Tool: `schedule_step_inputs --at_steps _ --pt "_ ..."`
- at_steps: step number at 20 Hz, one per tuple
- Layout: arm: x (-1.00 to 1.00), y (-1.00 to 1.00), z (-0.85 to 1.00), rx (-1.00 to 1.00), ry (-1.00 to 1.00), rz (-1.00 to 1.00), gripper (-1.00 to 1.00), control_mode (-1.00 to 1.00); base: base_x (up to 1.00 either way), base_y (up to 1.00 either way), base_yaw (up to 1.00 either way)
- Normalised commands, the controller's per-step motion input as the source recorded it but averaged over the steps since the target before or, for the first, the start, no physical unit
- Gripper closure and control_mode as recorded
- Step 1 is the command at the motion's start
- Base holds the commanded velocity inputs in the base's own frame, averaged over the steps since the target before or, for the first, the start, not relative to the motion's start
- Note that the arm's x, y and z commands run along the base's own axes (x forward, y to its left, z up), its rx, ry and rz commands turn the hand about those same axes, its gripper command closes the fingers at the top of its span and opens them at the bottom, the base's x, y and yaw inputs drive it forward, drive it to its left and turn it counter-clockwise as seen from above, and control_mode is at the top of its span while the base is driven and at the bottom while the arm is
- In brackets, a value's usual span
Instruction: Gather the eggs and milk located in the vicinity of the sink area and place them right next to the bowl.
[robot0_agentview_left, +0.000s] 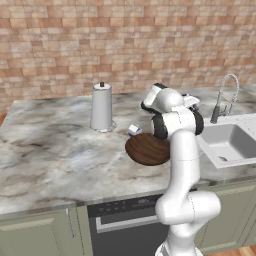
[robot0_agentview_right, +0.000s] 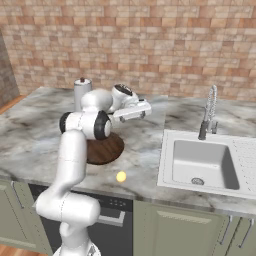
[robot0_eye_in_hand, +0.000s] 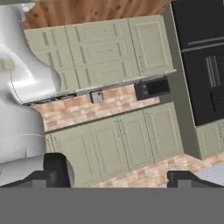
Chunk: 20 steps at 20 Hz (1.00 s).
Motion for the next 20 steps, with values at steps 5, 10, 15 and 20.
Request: schedule_step_inputs --at_steps 5,10,15,20 --pt "-0.96 0.03 0.12 0.02 -0.37 0.00 -1.00 -1.00 0.00 0.00 0.00" --pt "-0.92 0.01 0.00 0.15 -0.74 0.00 -1.00 -1.00 0.00 0.00 0.00" --pt "-0.74 0.01 0.00 0.16 -0.85 0.00 -1.00 -1.00 0.00 0.00 0.00" --pt "-0.44 0.00 0.00 0.01 -0.61 0.05 -1.00 -1.00 0.00 0.00 0.00"
